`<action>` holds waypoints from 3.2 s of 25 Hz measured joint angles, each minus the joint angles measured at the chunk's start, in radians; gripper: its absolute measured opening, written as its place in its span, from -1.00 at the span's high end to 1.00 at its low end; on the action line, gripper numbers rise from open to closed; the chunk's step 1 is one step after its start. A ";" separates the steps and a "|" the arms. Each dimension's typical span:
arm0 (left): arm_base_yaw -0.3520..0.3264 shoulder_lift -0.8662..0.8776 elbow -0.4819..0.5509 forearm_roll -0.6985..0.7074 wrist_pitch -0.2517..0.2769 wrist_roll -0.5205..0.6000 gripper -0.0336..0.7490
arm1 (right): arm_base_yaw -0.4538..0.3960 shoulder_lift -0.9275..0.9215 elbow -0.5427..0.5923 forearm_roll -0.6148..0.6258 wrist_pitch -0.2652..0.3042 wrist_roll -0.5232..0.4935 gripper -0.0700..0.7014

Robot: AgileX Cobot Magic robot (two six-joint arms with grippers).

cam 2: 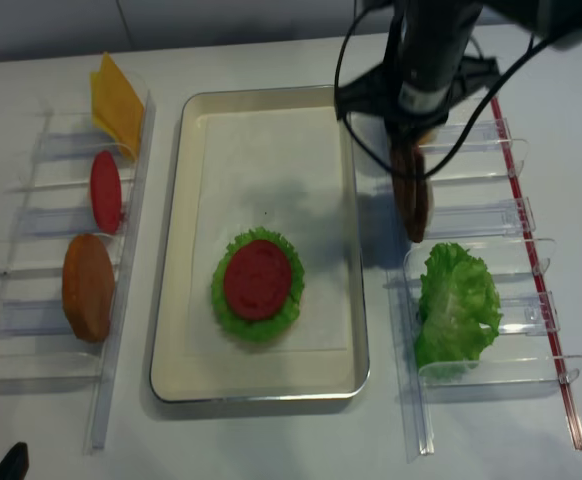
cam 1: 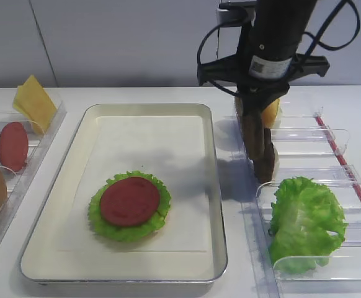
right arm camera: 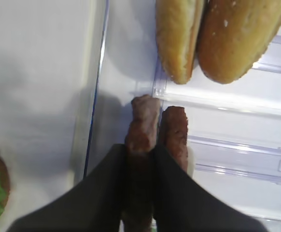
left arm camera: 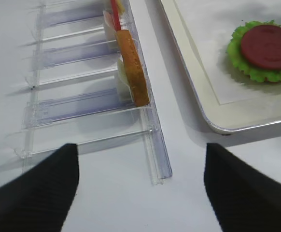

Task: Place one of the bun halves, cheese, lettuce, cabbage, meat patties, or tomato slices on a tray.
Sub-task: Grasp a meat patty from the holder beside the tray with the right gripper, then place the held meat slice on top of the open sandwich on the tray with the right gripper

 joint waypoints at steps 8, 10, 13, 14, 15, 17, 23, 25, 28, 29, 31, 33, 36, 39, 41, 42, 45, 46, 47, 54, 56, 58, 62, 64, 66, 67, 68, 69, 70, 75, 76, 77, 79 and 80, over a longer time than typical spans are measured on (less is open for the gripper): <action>0.000 0.000 0.000 0.000 0.000 0.000 -0.38 | 0.000 -0.075 -0.044 0.013 0.064 -0.020 0.35; 0.000 0.000 0.000 0.000 0.000 0.000 -0.38 | 0.000 -0.102 -0.046 0.041 0.075 -0.043 0.35; 0.000 0.000 0.000 0.000 0.000 0.000 -0.38 | 0.000 -0.138 -0.046 0.113 0.089 -0.101 0.35; 0.000 0.000 0.000 0.000 0.000 0.000 -0.38 | 0.000 -0.149 -0.046 0.136 0.093 -0.119 0.35; 0.000 0.000 0.000 0.000 0.000 0.000 -0.38 | 0.000 -0.160 -0.046 0.158 0.093 -0.134 0.35; 0.000 0.000 0.000 0.000 0.000 0.000 -0.38 | 0.002 -0.180 -0.046 0.191 0.094 -0.150 0.35; 0.000 0.000 0.000 0.000 0.000 0.000 -0.38 | 0.026 -0.262 -0.037 0.221 0.098 -0.160 0.35; 0.000 0.000 0.000 0.000 0.000 0.000 -0.38 | 0.051 -0.292 0.011 0.230 0.080 -0.162 0.35; 0.000 0.000 0.000 0.000 0.000 0.000 -0.38 | 0.074 -0.337 0.128 0.299 0.007 -0.179 0.35; 0.000 0.000 0.000 0.000 0.000 0.000 -0.38 | 0.076 -0.352 0.176 0.330 -0.019 -0.198 0.35; 0.000 0.000 0.000 0.000 0.000 0.000 -0.38 | 0.077 -0.377 0.264 0.430 -0.089 -0.245 0.35; 0.000 0.000 0.000 0.000 0.000 0.000 -0.38 | 0.079 -0.400 0.350 0.524 -0.148 -0.311 0.35; 0.000 0.000 0.000 0.000 0.000 0.000 -0.38 | 0.079 -0.413 0.446 0.651 -0.226 -0.401 0.35; 0.000 0.000 0.000 0.000 0.000 0.000 -0.38 | 0.081 -0.413 0.512 0.761 -0.300 -0.502 0.35; 0.000 0.000 0.000 0.000 0.000 0.000 -0.38 | 0.081 -0.413 0.544 0.846 -0.351 -0.585 0.35; 0.000 0.000 0.000 0.000 0.000 0.000 -0.38 | 0.081 -0.413 0.559 0.891 -0.377 -0.635 0.35; 0.000 0.000 0.000 0.000 0.000 0.000 -0.38 | 0.081 -0.389 0.570 1.030 -0.413 -0.763 0.35; 0.000 0.000 0.000 0.000 0.000 0.000 -0.38 | 0.081 -0.372 0.570 1.087 -0.417 -0.809 0.35; 0.000 0.000 0.000 0.000 0.000 0.000 -0.38 | 0.081 -0.352 0.570 1.136 -0.419 -0.859 0.35; 0.000 0.000 0.000 0.000 0.000 0.000 -0.38 | 0.081 -0.201 0.570 1.490 -0.397 -1.162 0.35; 0.000 0.000 0.000 0.000 0.000 0.000 -0.38 | 0.081 -0.169 0.570 1.545 -0.387 -1.191 0.35; 0.000 0.000 0.000 0.000 0.000 0.000 -0.38 | 0.081 -0.138 0.570 1.565 -0.387 -1.211 0.35; 0.000 0.000 0.000 0.000 0.000 0.000 -0.38 | 0.081 -0.092 0.570 1.599 -0.387 -1.267 0.35; 0.000 0.000 0.000 0.000 0.000 0.000 -0.38 | 0.081 -0.081 0.570 1.626 -0.387 -1.306 0.35; 0.000 0.000 0.000 0.000 0.000 0.000 -0.38 | 0.079 -0.081 0.570 1.645 -0.384 -1.332 0.35; 0.000 0.000 0.000 0.000 0.000 0.000 -0.38 | 0.072 -0.081 0.570 1.653 -0.373 -1.336 0.35; 0.000 0.000 0.000 0.000 0.000 0.000 -0.38 | 0.058 -0.079 0.570 1.656 -0.361 -1.336 0.35; 0.000 0.000 0.000 0.000 0.000 0.000 -0.38 | 0.044 -0.075 0.570 1.663 -0.339 -1.328 0.35; 0.000 0.000 0.000 0.000 0.000 0.000 -0.38 | 0.023 -0.064 0.570 1.676 -0.307 -1.322 0.35; 0.000 0.000 0.000 0.000 0.000 0.000 -0.38 | -0.044 0.022 0.570 1.752 -0.120 -1.342 0.35; 0.000 0.000 0.000 0.000 0.000 0.000 -0.38 | -0.044 0.035 0.570 1.756 -0.097 -1.350 0.35; 0.000 0.000 0.000 0.000 0.000 0.000 -0.38 | -0.044 0.043 0.570 1.756 -0.082 -1.355 0.35; 0.000 0.000 0.000 0.000 0.000 0.000 -0.38 | -0.044 0.059 0.570 1.756 -0.066 -1.369 0.35; 0.000 0.000 0.000 0.000 0.000 0.000 -0.38 | -0.044 0.066 0.570 1.761 -0.066 -1.378 0.35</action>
